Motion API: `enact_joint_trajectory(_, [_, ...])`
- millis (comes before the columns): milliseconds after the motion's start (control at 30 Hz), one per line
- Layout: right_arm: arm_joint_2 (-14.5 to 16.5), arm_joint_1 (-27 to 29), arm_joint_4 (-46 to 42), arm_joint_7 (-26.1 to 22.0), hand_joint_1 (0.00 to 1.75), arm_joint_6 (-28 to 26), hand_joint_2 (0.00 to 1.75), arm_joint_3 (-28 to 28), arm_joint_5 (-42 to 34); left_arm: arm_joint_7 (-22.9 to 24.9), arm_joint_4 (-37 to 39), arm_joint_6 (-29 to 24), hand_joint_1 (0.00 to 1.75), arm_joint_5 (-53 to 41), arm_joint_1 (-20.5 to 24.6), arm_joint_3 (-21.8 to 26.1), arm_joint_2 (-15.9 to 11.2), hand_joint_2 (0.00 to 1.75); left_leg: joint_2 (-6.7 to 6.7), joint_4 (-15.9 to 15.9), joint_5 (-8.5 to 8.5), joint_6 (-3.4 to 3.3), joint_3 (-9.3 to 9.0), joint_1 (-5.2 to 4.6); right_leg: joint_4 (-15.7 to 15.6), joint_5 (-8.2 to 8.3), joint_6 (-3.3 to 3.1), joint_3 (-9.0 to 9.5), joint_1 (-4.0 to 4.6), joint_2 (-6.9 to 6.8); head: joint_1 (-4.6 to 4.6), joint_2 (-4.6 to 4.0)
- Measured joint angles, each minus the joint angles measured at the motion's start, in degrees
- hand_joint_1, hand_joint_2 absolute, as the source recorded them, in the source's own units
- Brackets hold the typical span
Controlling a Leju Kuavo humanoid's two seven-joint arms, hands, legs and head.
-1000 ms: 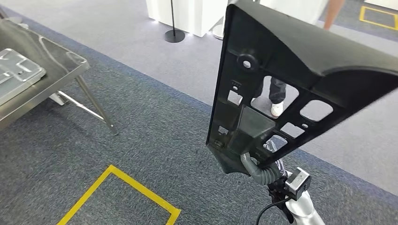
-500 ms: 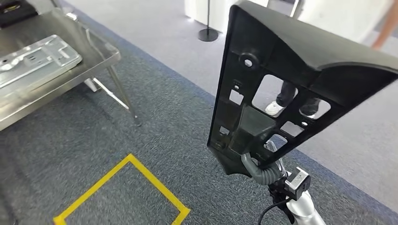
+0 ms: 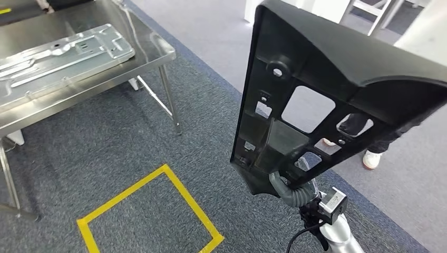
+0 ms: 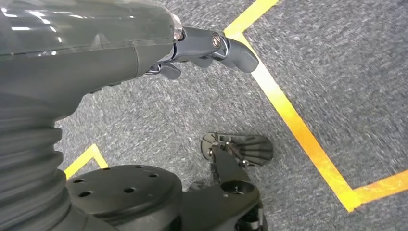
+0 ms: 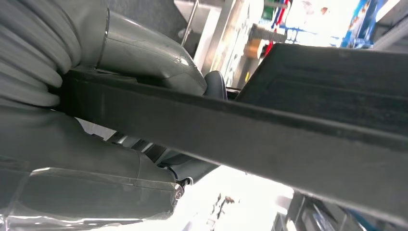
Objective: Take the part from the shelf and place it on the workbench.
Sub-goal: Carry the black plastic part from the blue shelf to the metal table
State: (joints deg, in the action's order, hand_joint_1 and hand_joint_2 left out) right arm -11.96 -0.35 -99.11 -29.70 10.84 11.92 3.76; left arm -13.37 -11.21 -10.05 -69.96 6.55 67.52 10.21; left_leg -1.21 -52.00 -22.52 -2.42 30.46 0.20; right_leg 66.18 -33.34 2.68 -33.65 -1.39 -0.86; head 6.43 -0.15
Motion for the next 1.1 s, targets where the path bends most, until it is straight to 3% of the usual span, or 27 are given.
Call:
enact_joint_trajectory(33, [0.0,0.1,0.0,0.0,1.66,0.0,1.75,0.0,0.0,0.0,0.0,0.0,0.0,0.0,-0.1,0.0,0.0,1.75,-0.66,-0.2,-0.03,-0.05,0.11,-0.1,3.0,-0.75,0.02,-1.67,0.01,0.26,0.0,0.0])
enact_joint_trajectory(67, [0.0,0.2,0.1,0.0,1.66,0.0,1.75,0.0,0.0,0.0,0.0,0.0,0.0,0.0,-0.1,0.0,0.0,1.75,-1.39,-0.5,-0.12,-0.05,0.22,-0.17,4.0,-0.3,-0.02,-2.42,0.02,0.36,0.0,0.0])
enact_joint_trajectory(100, [0.0,0.2,0.1,0.0,1.66,0.0,1.75,0.0,0.0,0.0,0.0,0.0,0.0,0.0,-0.2,0.0,0.0,1.75,-2.13,-0.9,-0.26,0.0,0.31,-0.21,2.5,1.38,-0.11,-1.96,0.01,0.5,0.01,0.0])
enact_joint_trajectory(133, [0.0,0.2,0.1,0.0,1.66,-0.1,1.75,0.0,0.0,-0.1,0.0,0.0,0.0,-0.1,-0.2,0.0,0.0,1.75,-2.88,-1.3,-0.47,0.09,0.39,-0.21,-1.1,3.82,-0.24,-0.49,-0.02,0.97,0.0,0.0])
enact_joint_trajectory(200, [0.0,0.2,0.0,-0.1,1.66,-0.2,1.75,0.0,0.0,-0.4,0.0,0.2,0.0,-0.2,-0.1,0.0,0.0,1.75,-4.25,-2.4,-0.94,0.49,0.86,-0.24,-8.5,6.94,-0.58,2.69,-0.18,3.47,0.01,0.0])
enact_joint_trajectory(267, [0.0,0.5,-0.1,-0.1,1.66,-0.4,1.75,0.0,0.1,-0.7,0.0,0.3,0.0,-0.2,0.0,0.0,0.0,1.75,-5.28,-3.0,-1.07,1.05,1.71,-0.17,-11.1,7.16,-0.87,3.53,-0.17,5.12,0.01,0.0])
enact_joint_trajectory(333, [0.0,0.7,-0.3,-0.1,1.66,-0.4,1.75,0.0,0.1,-0.9,0.0,0.4,0.0,-0.2,-0.1,0.0,-0.1,1.75,-6.01,-3.3,-1.01,1.75,2.34,-0.03,-11.2,7.23,-1.36,3.31,-0.11,4.27,0.01,0.0])
enact_joint_trajectory(400, [0.0,0.8,-0.5,-0.1,1.66,-0.4,1.75,0.0,0.1,-1.0,0.0,0.6,0.0,-0.2,-0.2,0.0,-0.2,1.75,-4.02,-4.8,-2.06,2.42,3.12,-0.1,-11.7,7.47,-2.06,3.64,-0.29,3.07,0.02,0.0])
enact_joint_trajectory(467, [0.0,1.0,-0.7,-0.1,1.66,-0.4,1.75,0.0,0.1,-1.1,0.0,0.7,0.0,-0.2,-0.1,0.0,-0.3,1.75,-0.82,-10.3,-5.1,2.93,5.58,-0.06,-12.5,7.7,-2.53,4.13,-0.31,1.8,0.02,0.0])
enact_joint_trajectory(533, [-0.1,1.2,-0.7,0.0,1.66,-0.4,1.75,0.0,0.1,-1.1,0.0,0.8,0.0,-0.1,-0.2,0.0,-0.3,1.75,0.22,-16.8,-7.77,3.27,8.66,0.16,-12.9,7.79,-2.7,4.41,-0.24,0.45,0.02,0.0])
enact_joint_trajectory(567, [-0.1,1.3,-0.7,0.1,1.66,-0.3,1.75,0.0,0.1,-1.1,0.0,0.8,0.0,-0.1,-0.3,0.0,-0.3,1.75,0.34,-18.0,-7.78,3.35,9.21,0.28,-13.0,7.77,-2.69,4.51,-0.24,-0.18,0.02,0.0])
enact_joint_trajectory(600, [-0.1,1.5,-0.7,0.3,1.66,-0.3,1.75,0.0,0.1,-1.1,0.0,0.9,0.0,-0.2,-0.4,0.0,-0.3,1.75,0.47,-17.1,-6.76,3.35,8.69,0.38,-13.0,7.68,-2.64,4.6,-0.23,-0.76,0.02,0.0])
enact_joint_trajectory(667, [-0.1,1.8,-0.8,0.5,1.66,-0.3,1.75,0.0,0.1,-1.0,0.0,0.9,0.0,-0.3,-0.5,0.0,-0.3,1.75,1.48,-10.0,-3.13,3.11,4.99,0.42,-12.9,7.37,-2.38,4.9,-0.17,-1.83,0.02,0.0])
enact_joint_trajectory(733, [-0.1,2.3,-1.1,0.6,1.66,-0.4,1.75,0.0,0.1,-0.9,0.0,0.9,0.0,-0.6,-0.4,-0.1,-0.3,1.75,3.19,-3.7,-1.3,2.48,1.75,-0.07,-12.7,7.0,-1.88,5.07,0.16,-2.8,0.01,0.0])
enact_joint_trajectory(767, [-0.1,2.5,-1.3,0.6,1.66,-0.4,1.75,-0.1,0.0,-0.9,0.0,1.0,0.0,-0.8,-0.4,-0.1,-0.3,1.75,3.61,-2.5,-1.27,2.14,1.23,-0.29,-12.6,6.89,-1.61,5.12,0.34,-3.24,0.01,0.0])
enact_joint_trajectory(833, [0.0,3.0,-1.7,0.6,1.66,-0.5,1.75,-0.2,0.1,-0.7,0.0,1.1,0.0,-1.1,-0.5,-0.2,-0.3,1.75,2.87,-2.2,-1.3,1.5,1.32,-0.41,-12.8,6.81,-1.04,5.32,0.47,-4.02,0.0,0.0])
enact_joint_trajectory(900, [0.1,3.3,-2.0,0.6,1.66,-0.6,1.75,-0.4,0.1,-0.5,0.0,1.2,0.0,-1.3,-0.6,-0.2,-0.2,1.75,1.91,-1.7,-1.02,0.87,1.16,-0.14,-11.9,5.82,-0.49,5.13,0.25,-2.92,0.0,0.0])
enact_joint_trajectory(967, [0.2,3.8,-2.3,0.6,1.66,-0.7,1.75,-0.8,0.2,-0.4,0.0,1.3,0.0,-1.4,-0.3,-0.2,-0.1,1.75,1.06,-1.4,-0.79,0.36,1.0,0.07,-6.3,2.56,-0.24,2.59,0.08,-0.61,-0.01,0.0])
enact_joint_trajectory(1033, [0.3,4.4,-2.3,0.7,1.66,-0.7,1.75,-1.0,0.2,-0.4,0.0,1.3,0.0,-1.4,-0.2,-0.3,0.0,1.75,0.06,-1.4,-0.79,0.13,1.04,-0.04,2.0,-0.93,-0.2,-1.67,0.09,0.3,-0.01,0.0])
enact_joint_trajectory(1067, [0.3,4.6,-2.3,0.7,1.66,-0.8,1.75,-1.1,0.2,-0.4,0.0,1.3,0.0,-1.5,-0.2,-0.3,0.0,1.75,-0.49,-1.5,-0.8,0.11,1.04,-0.1,4.6,-1.39,-0.18,-3.12,0.09,0.39,-0.01,0.0])
enact_joint_trajectory(1100, [0.3,4.7,-2.3,0.7,1.66,-0.8,1.75,-1.1,0.2,-0.4,0.0,1.3,0.0,-1.6,-0.3,-0.3,0.1,1.75,-1.07,-1.6,-0.83,0.13,1.03,-0.13,4.9,-0.67,-0.2,-3.57,0.07,0.44,-0.01,0.0])
